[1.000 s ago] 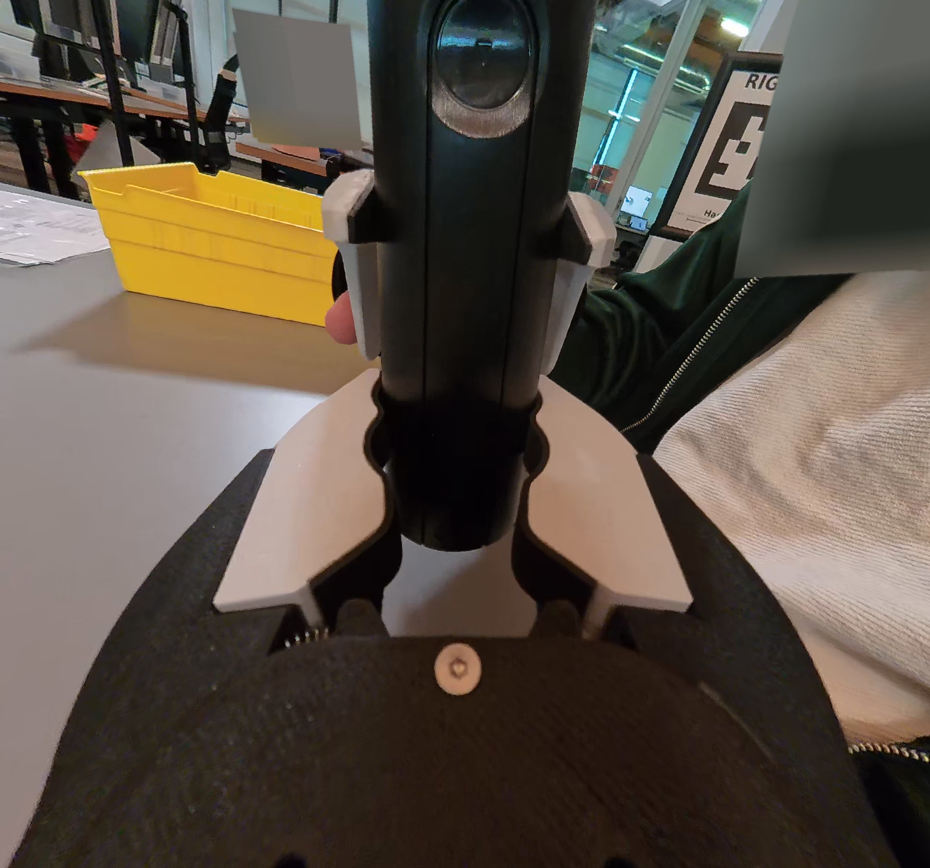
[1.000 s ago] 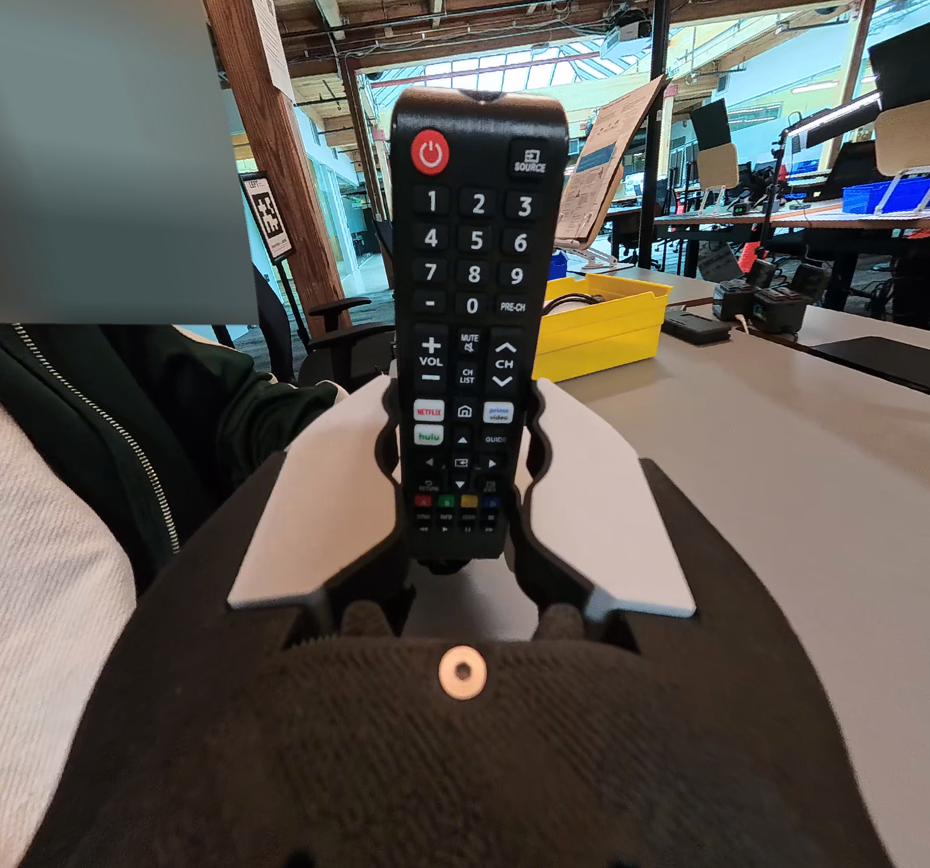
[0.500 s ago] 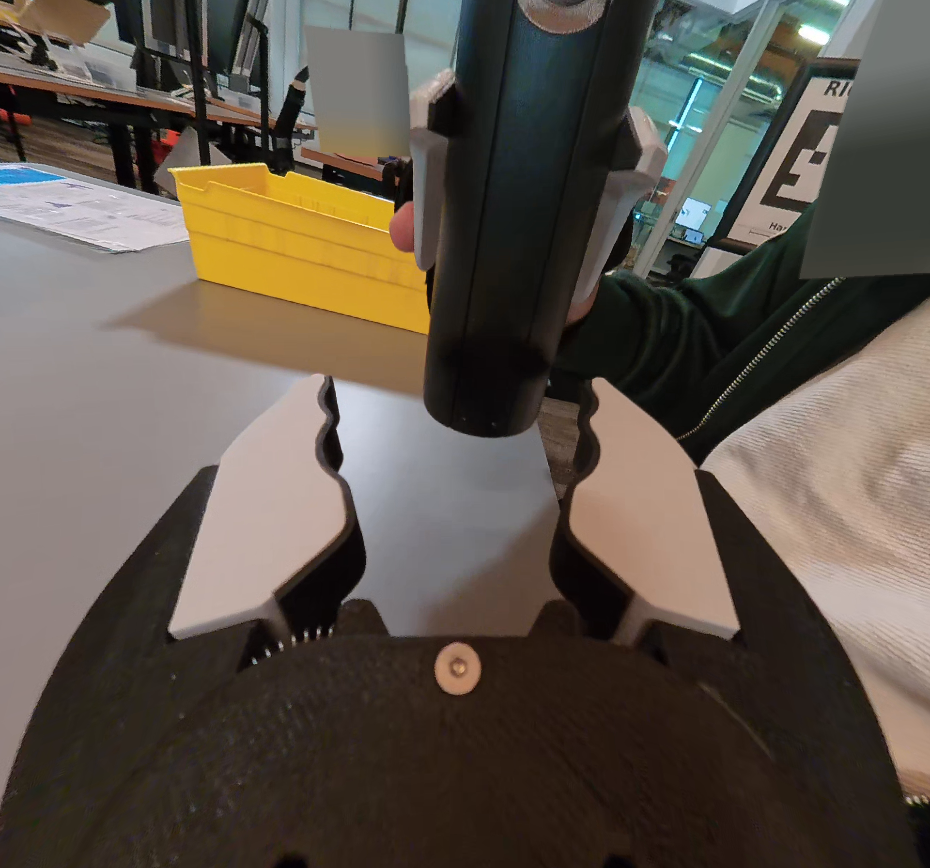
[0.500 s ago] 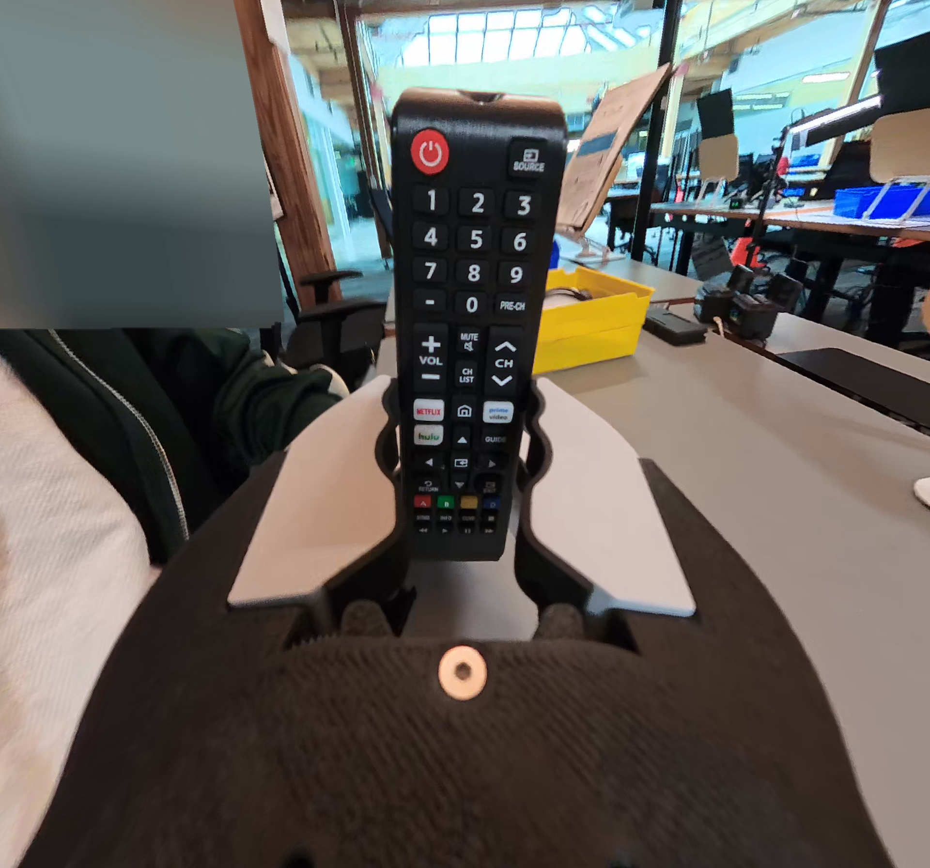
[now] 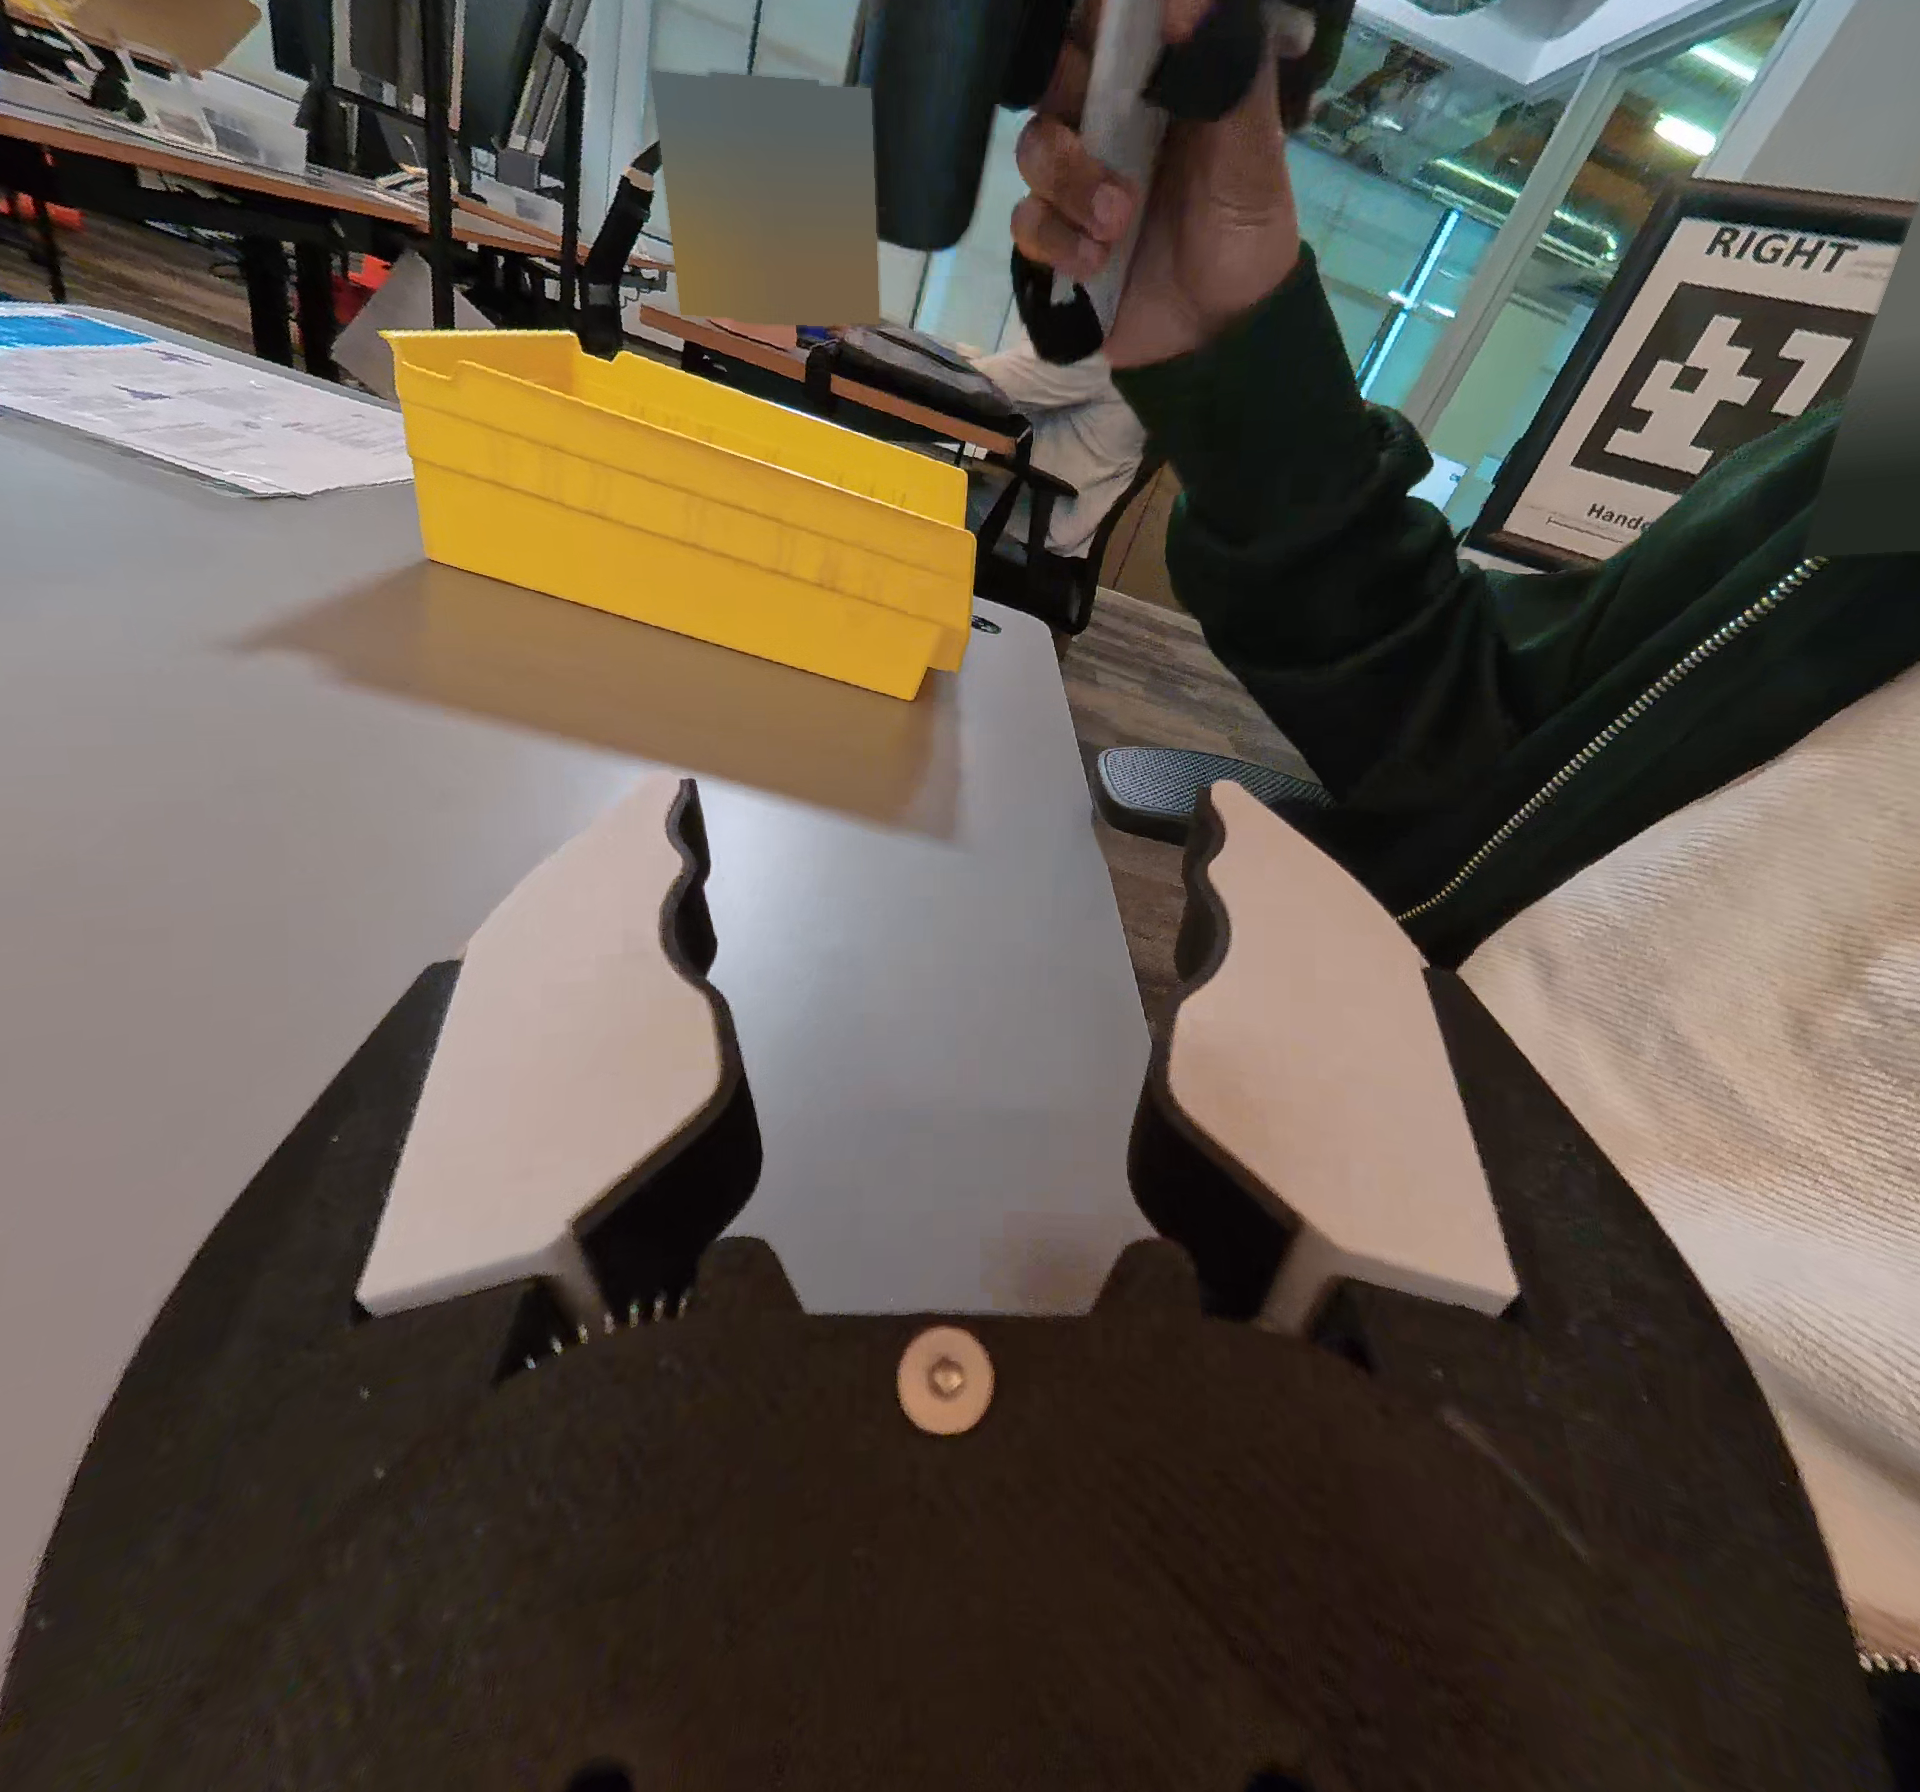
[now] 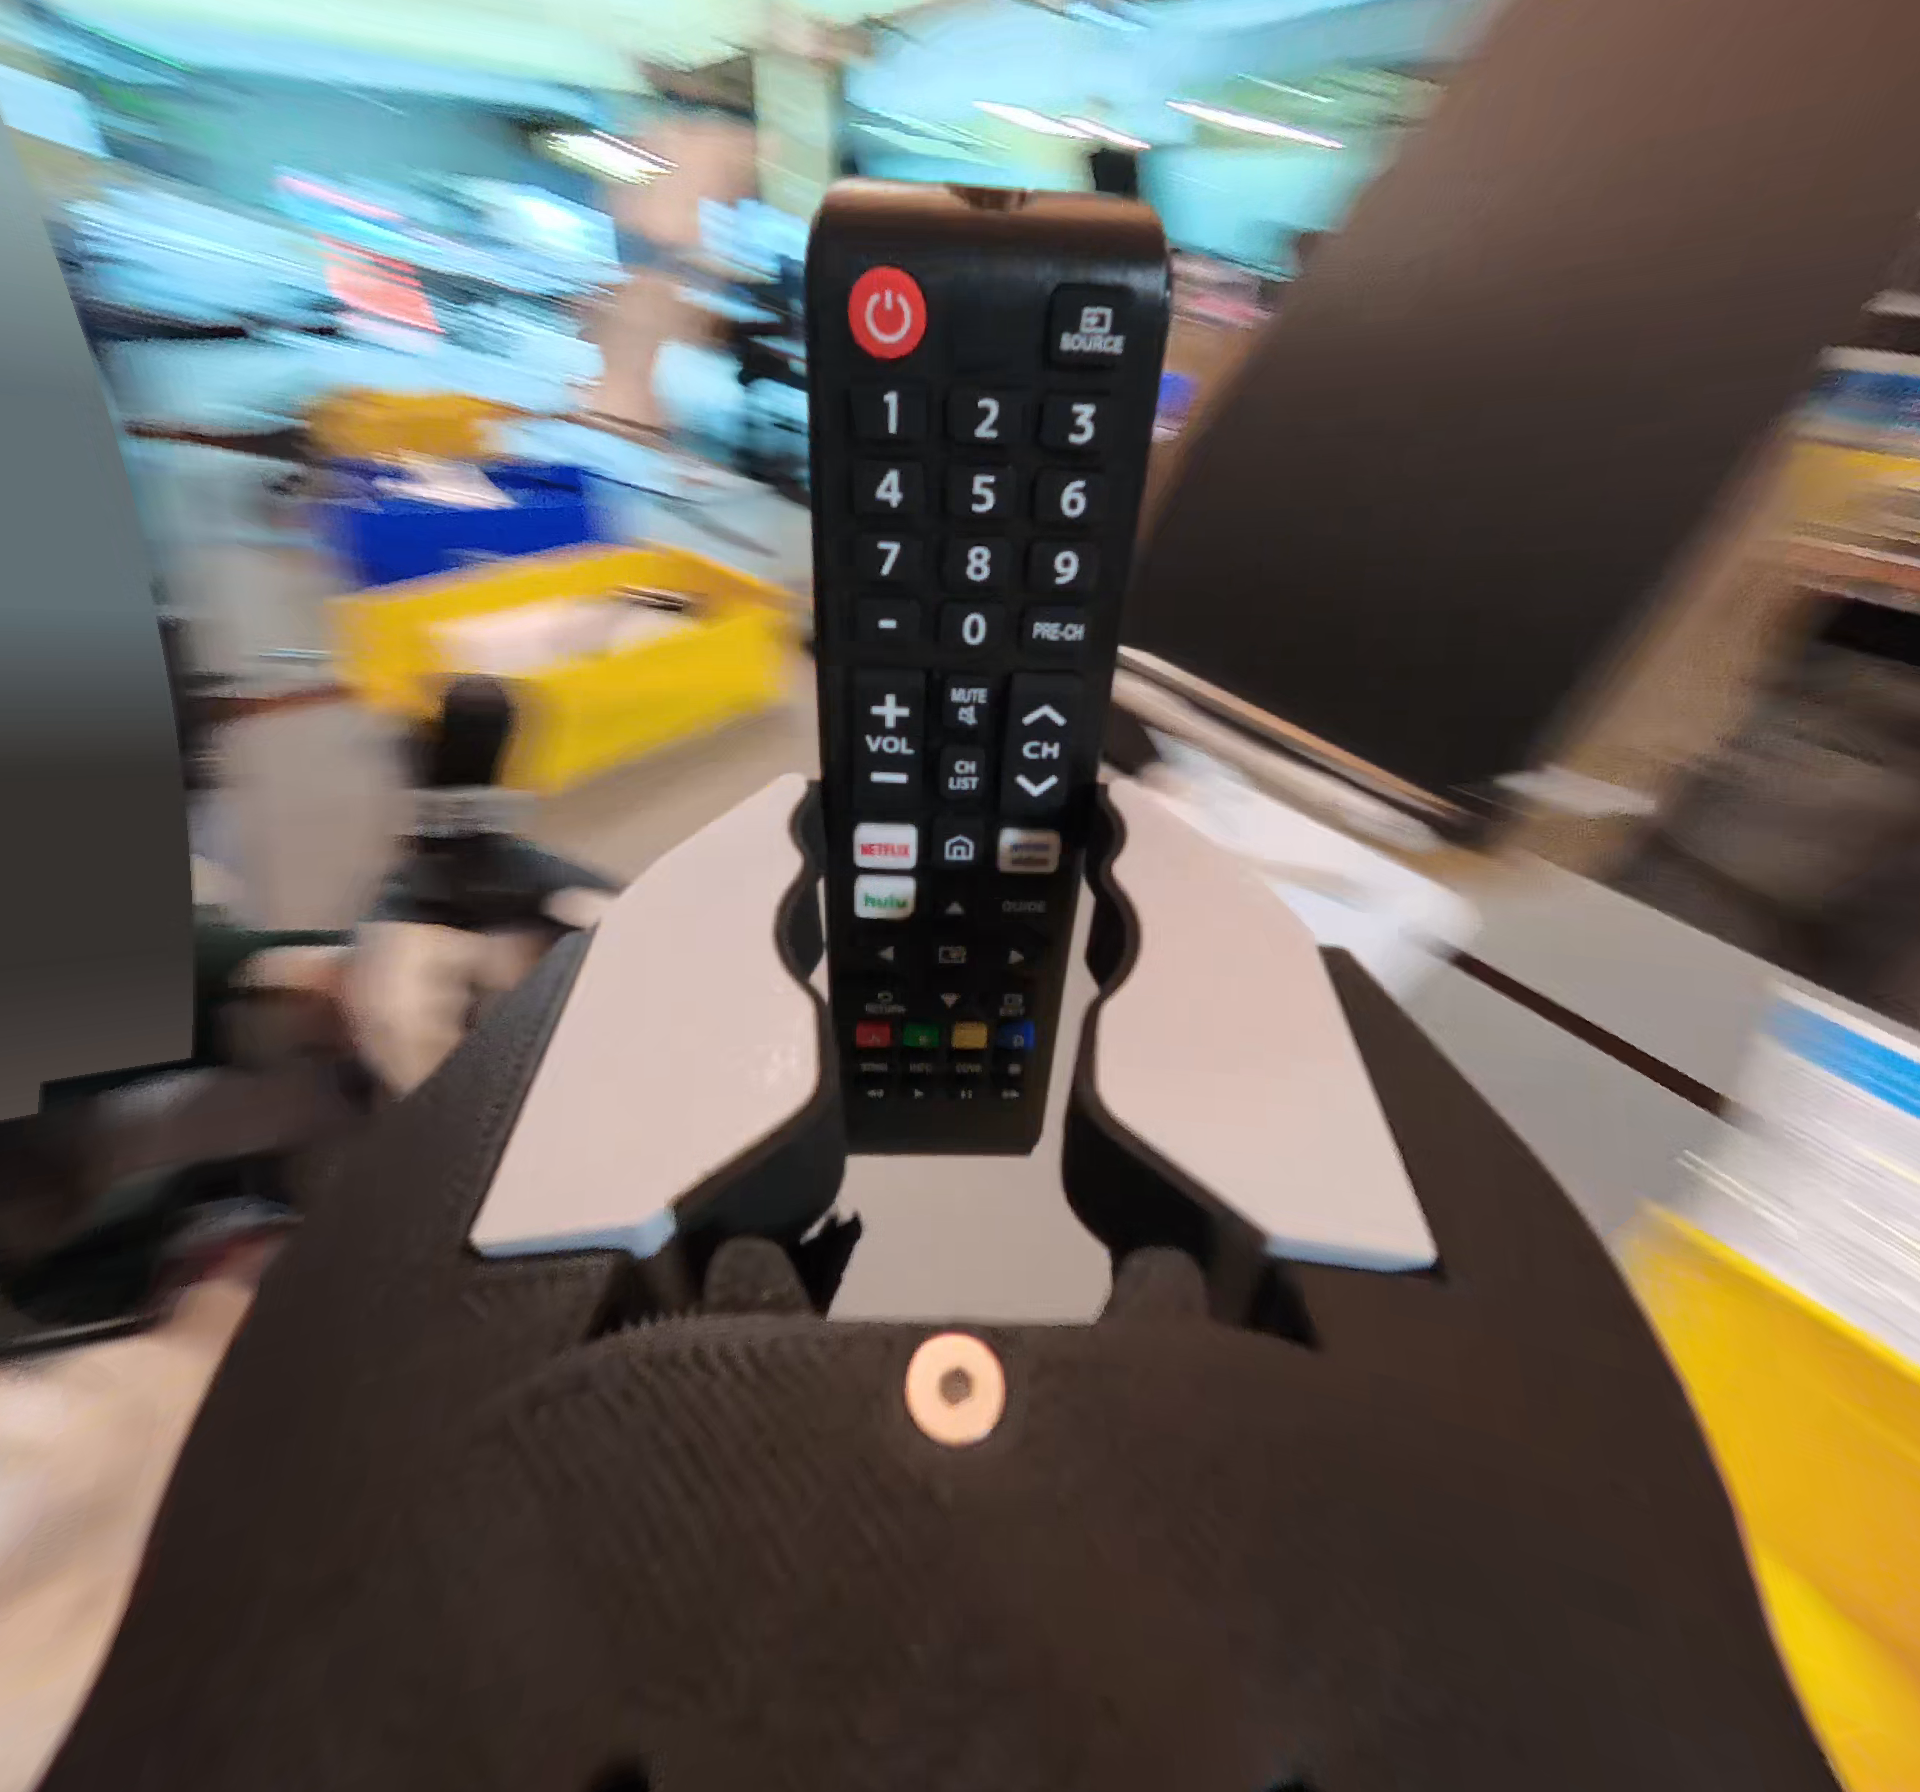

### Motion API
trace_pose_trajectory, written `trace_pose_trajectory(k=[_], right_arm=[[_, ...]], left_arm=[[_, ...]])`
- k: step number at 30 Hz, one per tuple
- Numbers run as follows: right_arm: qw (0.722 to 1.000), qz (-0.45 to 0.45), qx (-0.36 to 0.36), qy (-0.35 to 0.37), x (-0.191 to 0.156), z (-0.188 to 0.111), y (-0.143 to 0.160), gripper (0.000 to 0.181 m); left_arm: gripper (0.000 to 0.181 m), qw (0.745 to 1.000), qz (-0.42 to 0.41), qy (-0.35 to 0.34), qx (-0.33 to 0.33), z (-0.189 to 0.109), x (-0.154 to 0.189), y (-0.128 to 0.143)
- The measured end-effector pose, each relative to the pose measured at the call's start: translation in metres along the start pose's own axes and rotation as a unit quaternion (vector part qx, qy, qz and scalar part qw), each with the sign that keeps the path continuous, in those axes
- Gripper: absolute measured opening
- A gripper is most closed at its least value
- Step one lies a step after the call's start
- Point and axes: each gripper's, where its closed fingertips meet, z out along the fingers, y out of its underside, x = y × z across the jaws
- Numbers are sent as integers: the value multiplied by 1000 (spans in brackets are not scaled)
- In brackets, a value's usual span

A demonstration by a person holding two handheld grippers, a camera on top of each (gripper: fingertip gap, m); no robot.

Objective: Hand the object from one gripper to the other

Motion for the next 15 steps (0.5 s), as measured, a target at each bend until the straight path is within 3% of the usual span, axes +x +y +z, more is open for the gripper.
trace_pose_trajectory(k=[3,7,10,15], right_arm=[[984,-8,-75,160,79,-48,20,49],[946,64,-164,272,150,-100,78,49],[914,139,-246,291,170,-115,132,49],[874,208,-352,263,168,-110,199,49]], left_arm=[[88,1000,0,0,-2,0,0,1],[88,1000,-1,2,-8,2,1,3],[87,1000,-2,4,-13,4,2,5],[87,1000,-6,7,-22,6,2,9]])
